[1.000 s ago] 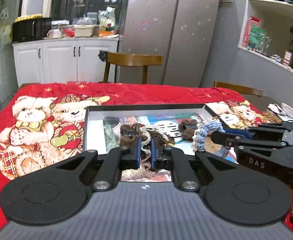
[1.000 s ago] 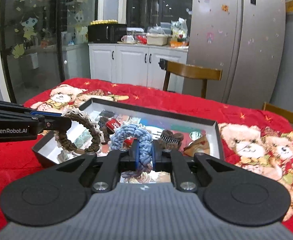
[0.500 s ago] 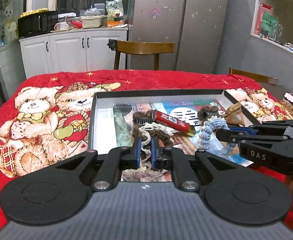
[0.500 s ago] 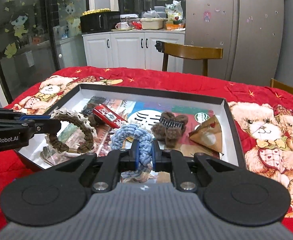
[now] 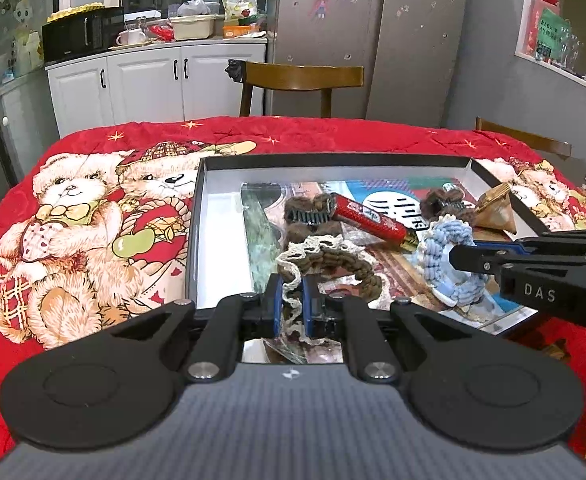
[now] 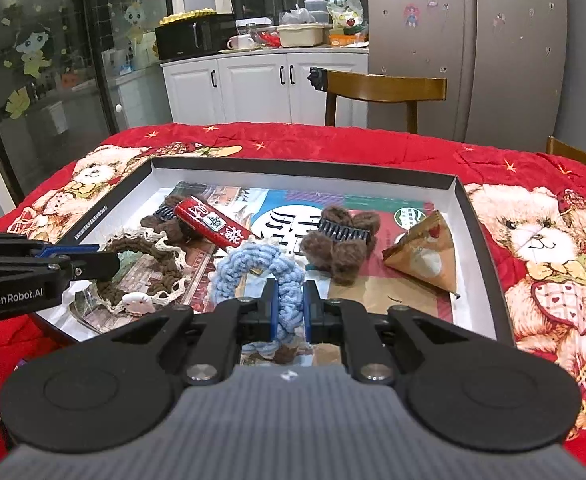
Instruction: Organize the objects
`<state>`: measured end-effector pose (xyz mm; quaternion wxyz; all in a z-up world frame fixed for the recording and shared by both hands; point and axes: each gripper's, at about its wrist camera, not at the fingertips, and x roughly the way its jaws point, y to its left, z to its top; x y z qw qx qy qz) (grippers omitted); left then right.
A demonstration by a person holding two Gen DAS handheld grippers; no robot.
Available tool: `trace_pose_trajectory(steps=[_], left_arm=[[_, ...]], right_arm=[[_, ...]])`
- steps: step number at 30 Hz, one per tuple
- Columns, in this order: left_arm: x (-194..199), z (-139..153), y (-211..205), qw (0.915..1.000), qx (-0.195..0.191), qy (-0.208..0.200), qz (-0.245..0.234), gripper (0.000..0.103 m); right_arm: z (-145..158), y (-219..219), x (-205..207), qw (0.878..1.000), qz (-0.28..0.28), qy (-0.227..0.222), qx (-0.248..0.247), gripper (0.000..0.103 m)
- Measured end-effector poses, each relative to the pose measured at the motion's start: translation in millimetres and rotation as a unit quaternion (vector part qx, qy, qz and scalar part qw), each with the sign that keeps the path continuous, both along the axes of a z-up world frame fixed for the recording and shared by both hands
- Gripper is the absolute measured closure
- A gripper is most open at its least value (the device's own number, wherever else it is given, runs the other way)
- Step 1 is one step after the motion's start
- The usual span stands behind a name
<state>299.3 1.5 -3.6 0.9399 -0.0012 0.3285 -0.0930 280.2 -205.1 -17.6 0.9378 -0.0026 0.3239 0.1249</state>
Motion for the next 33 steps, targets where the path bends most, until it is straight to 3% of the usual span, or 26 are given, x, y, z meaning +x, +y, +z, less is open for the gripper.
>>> trace_pose_trajectory(steps=[18,22,26,28,30,32,33], left_arm=[[3.9,-7.1,-0.8,0.9999,0.014,0.005,0.004,0.09],[3.7,-7.2,-0.5,0.9999,0.015,0.004,0.006,0.09],[3.9,-7.8,0.3,0.9999,0.015,0.005,0.006,0.089],[4.0,-8.1,0.6,0.9998,0.015,0.006,0.006,0.085],[4.0,-8.0,0.8,0.9998,0.015,0.007,0.006,0.075],[2.5,-7.4,0.0,0.9998,0.016,0.005,0.007,0.046],[0.7,-6.2,-0.5,0.9998,0.017,-0.002,0.005,0.037]], right_arm=[[-5.1,1.8,9.5,1.0,0.003,0.021,0.008,0.077],[-5.7,2.9,9.0,1.0,0.002,0.019,0.004,0.064],[-6.2,3.4,8.2,1.0,0.001,0.016,-0.001,0.062],[-6.4,3.3,8.1,1.0,0.0,0.015,0.0,0.06],[-6.0,2.3,8.4,1.0,-0.001,0.014,0.0,0.056],[-5.4,1.4,8.0,1.0,-0.004,0.011,0.0,0.05],[-4.8,0.7,6.9,1.0,-0.005,0.008,0.001,0.047]])
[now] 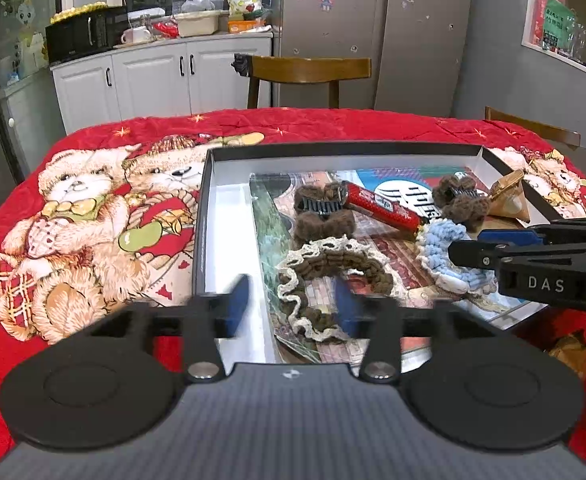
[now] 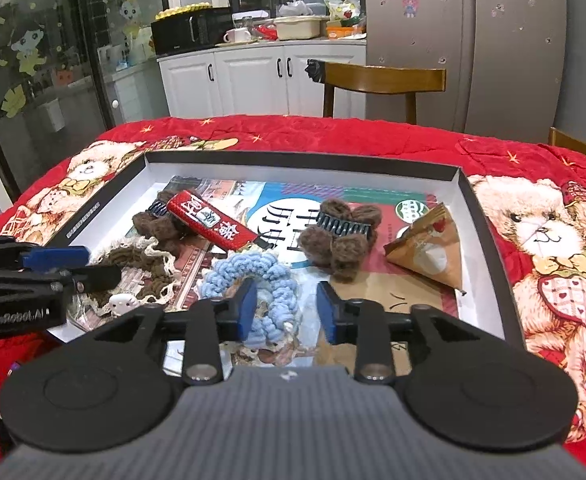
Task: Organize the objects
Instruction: 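Open both tools to drop the two rings into the box, then move the right tool to the cream ruffled ring while the left tool reaches the black scrunchie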
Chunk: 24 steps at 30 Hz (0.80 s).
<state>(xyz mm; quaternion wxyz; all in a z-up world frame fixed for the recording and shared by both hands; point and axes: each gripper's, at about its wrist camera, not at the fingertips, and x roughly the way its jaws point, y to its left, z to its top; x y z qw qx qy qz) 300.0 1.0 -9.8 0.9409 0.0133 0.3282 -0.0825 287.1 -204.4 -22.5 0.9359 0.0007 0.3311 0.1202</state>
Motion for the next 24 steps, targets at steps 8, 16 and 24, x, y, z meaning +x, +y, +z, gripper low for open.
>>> trace_pose_trajectory(steps=[8,16,24], left_arm=[[-11.8,16.0,-0.2,0.9996,0.007,-0.024,0.012,0.031],[-38.2,45.4,5.2,0.9983,0.0,-0.054,0.02,0.026],[-83.0,74.3,6.8,0.9958,0.019,-0.089,0.004,0.023]], right_arm=[[9.0,-3.3,-7.2,1.0,-0.006,-0.017,0.002,0.041],[34.9,-10.8,-30.2,0.999,-0.014,-0.042,-0.001,0.041],[62.6,-8.0,-69.2,0.997,-0.003,-0.067,-0.023,0.04]])
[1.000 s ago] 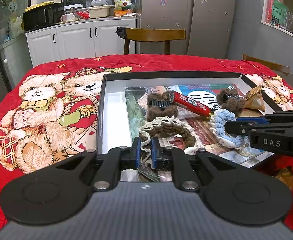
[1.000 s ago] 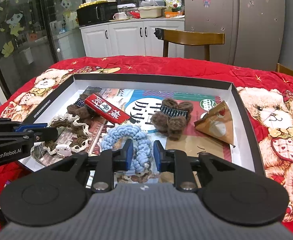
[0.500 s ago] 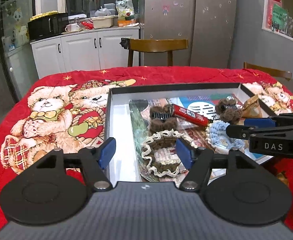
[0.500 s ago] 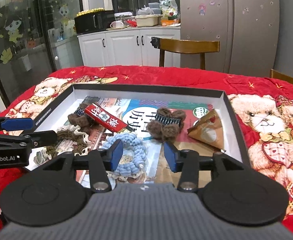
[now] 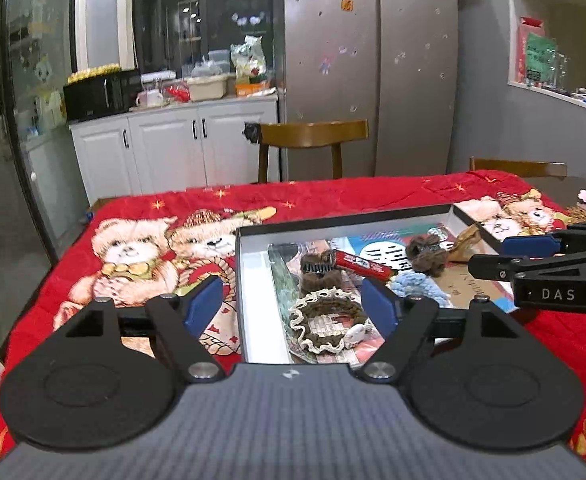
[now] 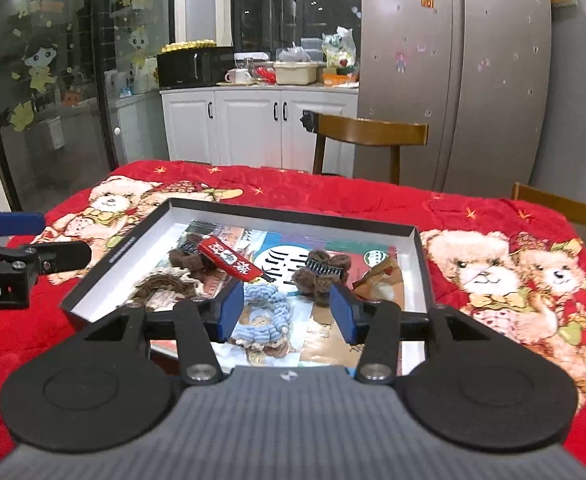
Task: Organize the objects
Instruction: 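Move the right tool to the cream ruffled ring while the left tool reaches the black scrunchie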
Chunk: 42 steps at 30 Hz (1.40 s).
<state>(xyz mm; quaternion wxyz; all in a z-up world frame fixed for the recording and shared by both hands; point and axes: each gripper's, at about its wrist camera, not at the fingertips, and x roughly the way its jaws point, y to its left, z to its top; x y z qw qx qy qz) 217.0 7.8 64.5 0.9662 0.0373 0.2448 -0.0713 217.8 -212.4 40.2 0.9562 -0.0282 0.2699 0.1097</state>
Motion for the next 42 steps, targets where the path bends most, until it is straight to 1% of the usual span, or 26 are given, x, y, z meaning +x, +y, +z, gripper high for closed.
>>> trace_pose_trajectory(steps=[5,9,13,15,18,24,27,29,31,36,42], left_arm=[[-30.4,12.9,5.9,0.9999,0.007,-0.013,-0.008,0.023],[-52.8,14.1,7.8,0.9997,0.013,-0.015,-0.016,0.023],[-73.0,6.0,8.0,0.9993,0.025,-0.009,-0.025,0.023],[-82.1,-1.0,7.7,0.999,0.03,-0.003,-0.033,0.023],[-90.5,-14.7,6.9,0.9982,0.037,0.009,-0.046,0.023],[-93.4,-48.0,2.8,0.9952,0.042,0.04,-0.079,0.023],[-91.6,-59.0,-2.1,0.9936,0.05,0.047,-0.09,0.023],[-90.9,-63.2,-3.9,0.9929,0.05,0.049,-0.096,0.023],[-88.4,-65.9,-5.7,0.9924,0.046,0.052,-0.102,0.023],[-81.9,-74.1,-4.7,0.9917,0.037,0.069,-0.102,0.023],[-75.1,-83.1,-0.2,0.9908,0.012,0.085,-0.104,0.023]], right_arm=[[13.1,0.7,-31.4,1.0,0.013,-0.007,-0.006,0.04],[19.6,3.5,-57.7,1.0,0.023,-0.016,-0.014,0.039],[20.0,9.4,-81.4,0.999,0.034,-0.018,-0.024,0.039],[16.7,12.4,-92.0,0.999,0.034,-0.016,-0.027,0.039],[7.4,14.5,-101.5,0.999,0.027,-0.011,-0.02,0.039],[-24.4,20.1,-107.2,1.0,0.015,0.006,-0.012,0.039],[-38.9,27.1,-107.0,1.0,0.009,0.005,-0.026,0.039],[-45.6,29.0,-106.9,1.0,0.01,0.007,-0.023,0.039],[-50.7,29.9,-105.5,1.0,0.014,0.015,-0.013,0.039],[-57.4,29.2,-104.3,1.0,0.014,0.02,-0.013,0.04],[-66.5,30.1,-99.8,0.999,0.018,0.037,-0.006,0.042]])
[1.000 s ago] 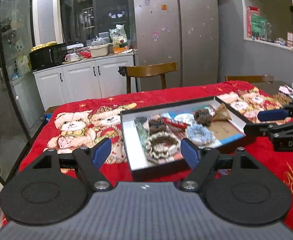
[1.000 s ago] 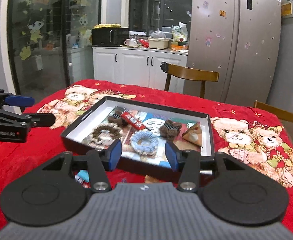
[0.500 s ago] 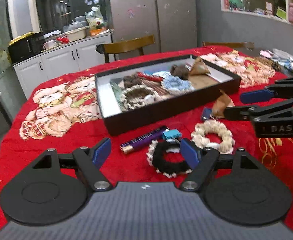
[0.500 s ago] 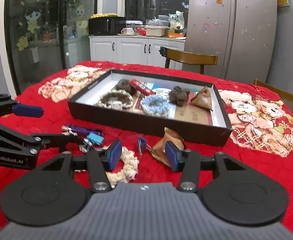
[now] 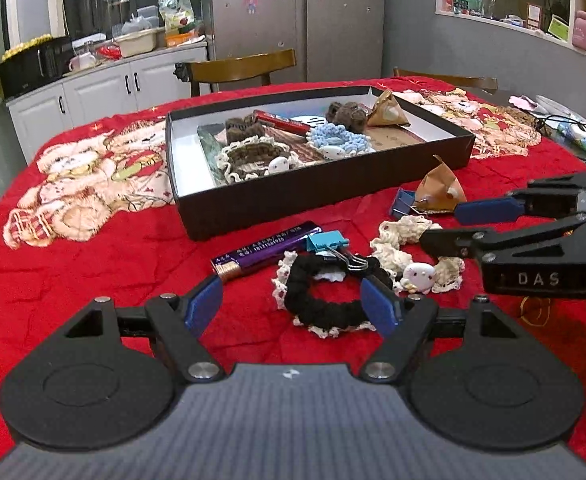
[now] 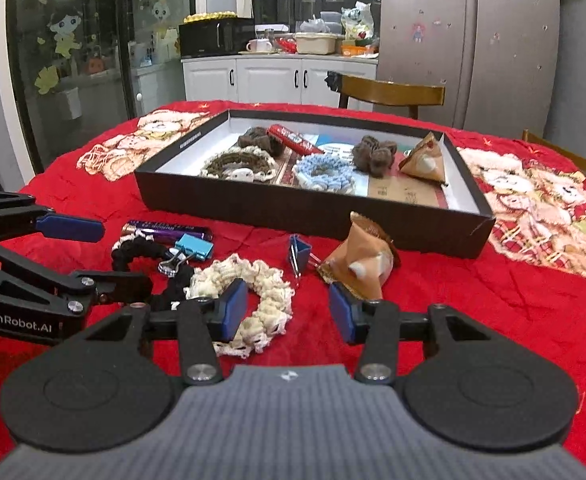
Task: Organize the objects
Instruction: 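Move the right tool to the cream ruffled ring while the left tool reaches the black scrunchie, then grasp the cream ruffled ring with the right tool while the left tool grasps the black scrunchie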
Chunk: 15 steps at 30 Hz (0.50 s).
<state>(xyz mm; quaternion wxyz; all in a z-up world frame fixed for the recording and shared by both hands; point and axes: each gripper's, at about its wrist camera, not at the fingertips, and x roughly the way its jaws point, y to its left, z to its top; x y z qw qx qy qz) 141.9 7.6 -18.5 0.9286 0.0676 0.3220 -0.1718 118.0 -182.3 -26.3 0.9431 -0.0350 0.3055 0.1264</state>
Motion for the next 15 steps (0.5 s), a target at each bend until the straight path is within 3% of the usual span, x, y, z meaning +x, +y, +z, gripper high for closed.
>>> trace_pose_trajectory(steps=[4,8,15], left_arm=[[2.4,-3.2,1.3,1.0,-0.008,0.004,0.0,0.024],[6.5,-5.3,7.7,0.9992,-0.035,0.02,-0.002,0.041],[7.4,-7.3,5.7,0.9984,-0.05,0.025,-0.011,0.056]], right_arm=[[-5.7,1.9,1.3,1.0,0.005,0.01,-0.003,0.044],[-8.7,1.2,1.4,1.0,0.007,0.014,-0.003,0.048],[-9.5,2.8,1.2,1.0,0.017,0.019,0.003,0.064]])
